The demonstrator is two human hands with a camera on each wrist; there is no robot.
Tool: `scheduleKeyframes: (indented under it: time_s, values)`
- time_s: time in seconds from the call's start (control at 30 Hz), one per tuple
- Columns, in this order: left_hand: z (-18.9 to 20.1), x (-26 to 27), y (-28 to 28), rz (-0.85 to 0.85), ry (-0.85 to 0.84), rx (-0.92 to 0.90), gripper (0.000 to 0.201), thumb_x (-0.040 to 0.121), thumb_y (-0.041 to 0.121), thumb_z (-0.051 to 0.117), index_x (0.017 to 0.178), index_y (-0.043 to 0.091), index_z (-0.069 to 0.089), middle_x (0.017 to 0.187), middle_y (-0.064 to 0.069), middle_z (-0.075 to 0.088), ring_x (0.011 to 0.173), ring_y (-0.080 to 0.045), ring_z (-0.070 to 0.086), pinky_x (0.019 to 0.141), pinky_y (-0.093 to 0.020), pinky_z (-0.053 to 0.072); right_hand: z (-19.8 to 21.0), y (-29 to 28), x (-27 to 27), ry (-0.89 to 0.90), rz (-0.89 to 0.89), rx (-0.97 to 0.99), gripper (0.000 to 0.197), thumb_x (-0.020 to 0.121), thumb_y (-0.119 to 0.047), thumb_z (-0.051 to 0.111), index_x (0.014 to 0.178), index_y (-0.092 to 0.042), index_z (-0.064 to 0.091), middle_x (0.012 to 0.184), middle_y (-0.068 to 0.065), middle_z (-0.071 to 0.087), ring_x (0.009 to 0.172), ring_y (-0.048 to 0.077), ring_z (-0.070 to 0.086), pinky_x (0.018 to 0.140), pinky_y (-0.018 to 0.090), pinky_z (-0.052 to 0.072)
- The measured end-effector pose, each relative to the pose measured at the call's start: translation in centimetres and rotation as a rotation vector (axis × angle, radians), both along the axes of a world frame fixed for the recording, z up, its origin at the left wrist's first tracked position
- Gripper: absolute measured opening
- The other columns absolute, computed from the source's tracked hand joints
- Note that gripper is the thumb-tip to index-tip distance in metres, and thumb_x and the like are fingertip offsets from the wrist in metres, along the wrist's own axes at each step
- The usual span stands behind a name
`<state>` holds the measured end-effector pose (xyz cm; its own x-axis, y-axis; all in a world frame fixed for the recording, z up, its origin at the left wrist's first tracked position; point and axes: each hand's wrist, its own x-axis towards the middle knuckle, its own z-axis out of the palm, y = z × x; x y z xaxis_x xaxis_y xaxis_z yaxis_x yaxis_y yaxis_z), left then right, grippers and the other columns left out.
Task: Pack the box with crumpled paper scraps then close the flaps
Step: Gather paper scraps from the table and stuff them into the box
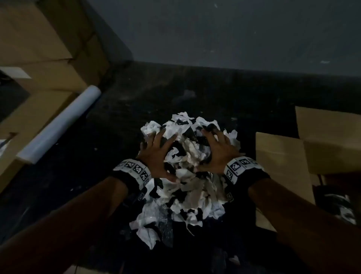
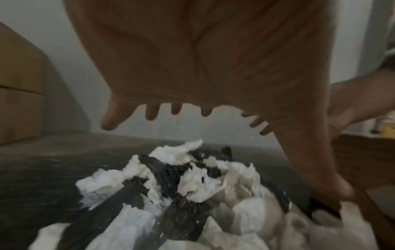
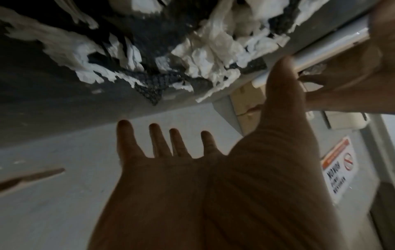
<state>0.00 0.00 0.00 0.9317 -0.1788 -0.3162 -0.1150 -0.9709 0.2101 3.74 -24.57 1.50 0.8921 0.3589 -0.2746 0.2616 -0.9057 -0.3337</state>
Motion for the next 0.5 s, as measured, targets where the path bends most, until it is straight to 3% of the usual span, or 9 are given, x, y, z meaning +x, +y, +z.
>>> scheduleKeyframes:
  time_s: [0.1, 0.23, 0.3, 0.43, 0.5]
  values:
    - [-1.6, 2.3, -0.6, -0.069, 0.069, 0.057, 0.163, 0.035, 0.08, 0.084, 0.144, 0.05, -0.034, 0.156, -0.001, -0.044, 0.144, -0.04, -0.034, 0.104, -0.083, 0.003, -1.6, 1.1, 1.6, 0.118, -0.025, -0.094, 0.145, 0.036, -0.088, 0.066, 0.141, -0.048, -0.024, 0.157, 0.004, -0.027, 0.145, 0.041, -0.013, 0.107, 0.074, 0.009]
    - [-4.3, 5.6, -0.9, -0.136, 0.061, 0.079, 0.171, 0.024, 0.084, 0.081, 0.142, 0.05, -0.038, 0.15, 0.0, -0.052, 0.141, -0.04, -0.04, 0.1, -0.086, 0.0, -4.6, 2.9, 3.4, 0.091, 0.01, -0.146, 0.147, 0.035, -0.09, 0.066, 0.14, -0.048, -0.029, 0.152, 0.006, -0.038, 0.141, 0.046, -0.023, 0.102, 0.08, 0.009]
    - [-5.9, 7.0, -0.7, -0.141, 0.026, 0.074, 0.165, 0.031, 0.083, 0.081, 0.144, 0.049, -0.035, 0.151, 0.001, -0.051, 0.142, -0.041, -0.037, 0.099, -0.085, 0.001, -6.3, 3.9, 4.4, 0.077, 0.022, -0.151, 0.148, 0.031, -0.091, 0.064, 0.139, -0.051, -0.029, 0.152, 0.005, -0.039, 0.14, 0.047, -0.024, 0.099, 0.082, 0.01]
    - [-9.3, 9.2, 0.1, -0.143, 0.053, 0.028, 0.129, 0.069, 0.079, 0.067, 0.144, 0.05, -0.034, 0.156, 0.001, -0.043, 0.146, -0.041, -0.03, 0.108, -0.08, 0.014, -8.6, 5.0, 6.4, 0.145, 0.033, -0.179, 0.151, 0.028, -0.087, 0.067, 0.134, -0.053, -0.034, 0.149, 0.003, -0.044, 0.139, 0.047, -0.027, 0.098, 0.082, 0.004]
    - [-11.1, 9.9, 0.5, -0.147, 0.174, 0.037, 0.135, 0.068, 0.073, 0.074, 0.143, 0.049, -0.036, 0.159, 0.0, -0.04, 0.148, -0.04, -0.025, 0.112, -0.076, 0.014, -10.0, 5.0, 6.9, 0.179, 0.058, -0.211, 0.149, 0.034, -0.082, 0.073, 0.134, -0.054, -0.034, 0.149, 0.005, -0.044, 0.138, 0.049, -0.026, 0.098, 0.082, 0.003]
